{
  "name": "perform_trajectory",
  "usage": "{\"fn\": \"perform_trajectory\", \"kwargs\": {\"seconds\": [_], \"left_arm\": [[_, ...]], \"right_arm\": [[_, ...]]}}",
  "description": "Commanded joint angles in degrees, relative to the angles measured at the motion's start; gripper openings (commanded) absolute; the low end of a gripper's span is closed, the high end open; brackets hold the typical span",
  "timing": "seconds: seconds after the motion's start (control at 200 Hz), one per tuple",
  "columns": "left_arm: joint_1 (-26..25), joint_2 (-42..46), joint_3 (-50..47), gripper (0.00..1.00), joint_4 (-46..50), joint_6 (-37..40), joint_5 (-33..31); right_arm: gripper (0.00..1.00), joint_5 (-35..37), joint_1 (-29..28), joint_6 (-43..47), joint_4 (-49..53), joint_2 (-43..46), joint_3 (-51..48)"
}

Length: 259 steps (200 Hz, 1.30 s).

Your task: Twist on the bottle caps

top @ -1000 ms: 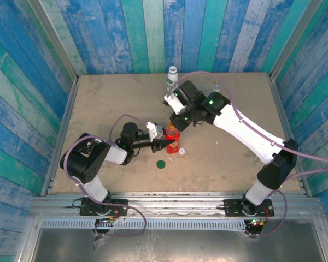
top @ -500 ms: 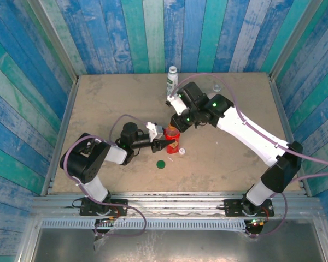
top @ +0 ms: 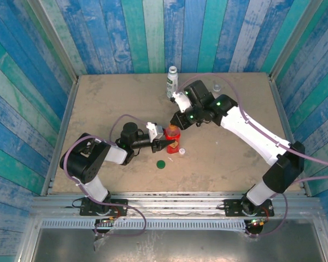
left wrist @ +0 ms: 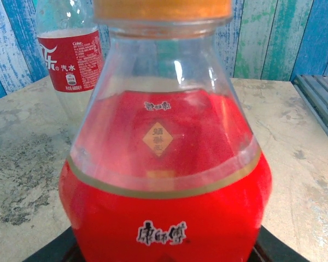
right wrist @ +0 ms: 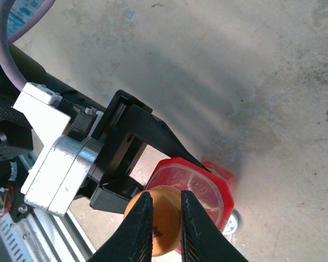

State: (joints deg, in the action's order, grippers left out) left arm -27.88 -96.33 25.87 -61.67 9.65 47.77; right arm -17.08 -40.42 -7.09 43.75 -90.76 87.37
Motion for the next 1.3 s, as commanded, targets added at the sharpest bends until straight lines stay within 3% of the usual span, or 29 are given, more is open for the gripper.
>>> {"fn": "perform_trajectory", "kwargs": {"seconds": [0.0, 0.481, 0.916, 1.292], "left_arm": [[-0.3, 0.7, -0.6, 0.48, 5.4, 0.3, 0.9], [-0.4, 0.7, -0.5, 0.48, 5.3, 0.0, 1.3], [-0.4, 0.0, -0.1, 0.48, 4.7, -1.1, 1.8], [-0.4, 0.1, 0.2, 0.48, 5.2, -1.6, 1.8]], "right_arm": [[0.16, -2.3, 0.2, -2.3, 5.3, 1.3, -4.1], [0.17, 0.8, 0.3, -1.3, 3.1, 2.9, -8.5], [0.17, 4.0, 0.2, 5.4, -8.5, 8.5, -26.2], [0.16, 5.5, 0.2, 5.4, -17.6, 11.5, -37.0]]}}
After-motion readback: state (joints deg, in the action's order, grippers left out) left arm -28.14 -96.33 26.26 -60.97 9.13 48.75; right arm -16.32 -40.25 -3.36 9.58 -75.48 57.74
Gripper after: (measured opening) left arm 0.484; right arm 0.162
